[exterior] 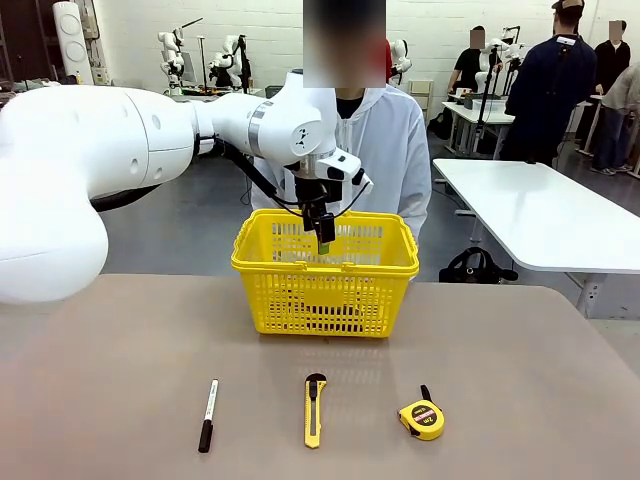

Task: Place the items the person wants into the basket.
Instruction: Pick up the item the person points to and place it in the Market Basket.

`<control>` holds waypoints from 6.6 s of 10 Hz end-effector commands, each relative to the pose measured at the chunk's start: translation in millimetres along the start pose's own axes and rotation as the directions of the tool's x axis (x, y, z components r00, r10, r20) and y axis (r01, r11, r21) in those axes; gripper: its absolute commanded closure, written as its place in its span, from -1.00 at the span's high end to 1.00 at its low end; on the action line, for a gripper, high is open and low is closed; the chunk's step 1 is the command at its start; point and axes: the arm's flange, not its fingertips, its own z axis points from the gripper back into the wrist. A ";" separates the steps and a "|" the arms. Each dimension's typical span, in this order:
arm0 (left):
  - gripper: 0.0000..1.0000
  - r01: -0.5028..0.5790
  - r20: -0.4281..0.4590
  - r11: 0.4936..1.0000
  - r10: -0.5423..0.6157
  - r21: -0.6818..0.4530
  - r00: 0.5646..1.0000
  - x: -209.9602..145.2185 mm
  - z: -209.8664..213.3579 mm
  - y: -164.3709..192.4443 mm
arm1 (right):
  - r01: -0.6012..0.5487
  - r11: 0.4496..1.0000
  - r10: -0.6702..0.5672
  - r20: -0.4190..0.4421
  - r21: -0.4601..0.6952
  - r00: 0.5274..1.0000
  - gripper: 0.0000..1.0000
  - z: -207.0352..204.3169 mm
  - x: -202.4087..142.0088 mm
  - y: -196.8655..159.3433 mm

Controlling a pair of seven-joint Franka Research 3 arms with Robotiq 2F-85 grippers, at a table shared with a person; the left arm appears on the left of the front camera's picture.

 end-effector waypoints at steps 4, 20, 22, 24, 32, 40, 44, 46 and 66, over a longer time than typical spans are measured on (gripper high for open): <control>1.00 -0.006 -0.009 1.000 0.006 -0.012 1.000 7.1 14.3 7.1 | -0.014 1.000 0.013 0.029 0.012 0.999 1.00 0.3 0.4 -0.6; 1.00 -0.330 0.440 0.943 0.284 0.031 0.852 -526.4 233.9 -202.1 | -0.014 1.000 0.013 0.029 0.012 0.999 1.00 0.3 0.4 -0.6; 1.00 -0.360 0.496 0.933 0.298 0.030 0.815 -550.6 264.7 -191.9 | -0.014 1.000 0.013 0.029 0.012 0.999 1.00 0.3 0.4 -0.6; 1.00 -0.391 0.527 0.920 0.328 0.009 0.784 -554.6 283.9 -181.5 | -0.014 1.000 0.013 0.029 0.012 0.999 1.00 0.3 0.4 -0.6; 1.00 -0.397 0.533 0.918 0.335 0.002 0.777 -550.2 284.8 -178.7 | -0.014 1.000 0.013 0.029 0.012 0.999 1.00 0.3 0.4 -0.6; 1.00 -0.397 0.533 0.918 0.335 0.002 0.777 -550.2 284.8 -178.7 | -0.014 1.000 0.013 0.029 0.012 0.999 1.00 0.3 0.4 -0.6; 1.00 -0.397 0.533 0.918 0.335 0.002 0.777 -550.2 284.8 -178.7 | -0.014 1.000 0.013 0.029 0.012 0.999 1.00 0.3 0.4 -0.6; 1.00 -0.397 0.533 0.918 0.335 0.002 0.777 -550.2 284.8 -178.7 | -0.014 1.000 0.013 0.029 0.012 0.999 1.00 0.3 0.4 -0.6; 1.00 -0.775 -0.042 0.630 0.776 0.042 0.629 -299.9 77.2 -227.6 | -0.014 1.000 0.013 0.029 0.012 0.999 1.00 0.3 0.4 -0.6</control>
